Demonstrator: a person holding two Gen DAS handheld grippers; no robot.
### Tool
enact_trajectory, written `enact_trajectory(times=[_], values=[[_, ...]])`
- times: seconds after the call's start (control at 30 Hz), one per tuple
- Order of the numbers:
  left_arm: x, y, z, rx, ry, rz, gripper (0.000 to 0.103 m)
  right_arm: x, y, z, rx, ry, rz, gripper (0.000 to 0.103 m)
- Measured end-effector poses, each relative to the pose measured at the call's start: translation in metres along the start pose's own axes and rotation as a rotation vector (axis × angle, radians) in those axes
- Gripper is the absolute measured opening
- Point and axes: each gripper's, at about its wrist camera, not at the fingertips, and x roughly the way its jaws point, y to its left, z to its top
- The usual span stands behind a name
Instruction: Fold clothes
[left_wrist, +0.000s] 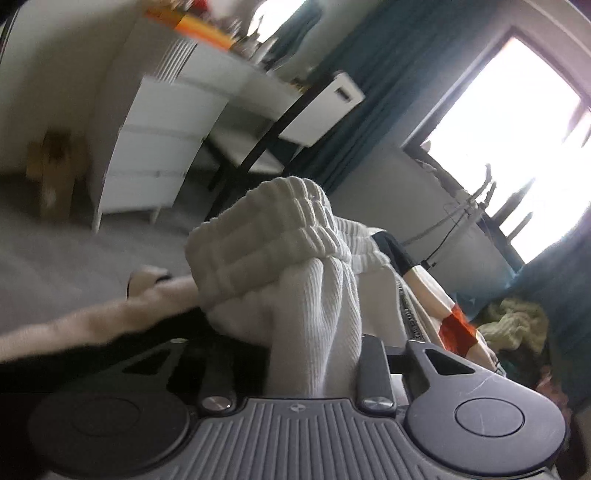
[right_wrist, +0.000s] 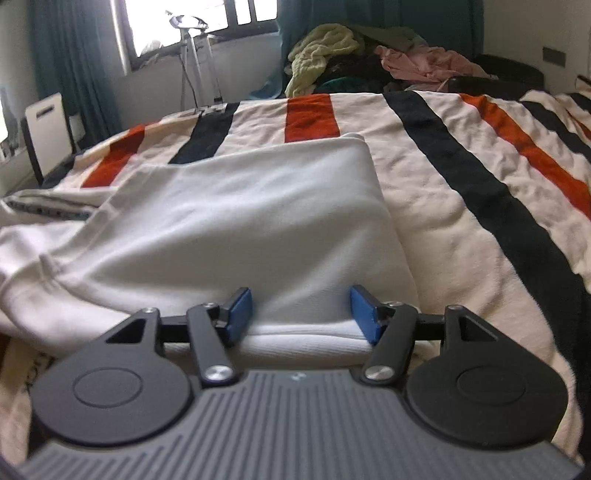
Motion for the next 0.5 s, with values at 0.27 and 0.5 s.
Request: enact_trajectory(times=[0.27,0.5], values=[[-0.059,-0.108,0.002,0.321,-0.224,-0.106,0.024,-0.005,-0.007,0.007,0.053,-0.001,0.015,0.062],[-0.135,-0.231,-0.024,0.454,-0.357,-0.249,0.024,-0.021,-0.034,0.023,0.216,-0.040,0.034,0.063]])
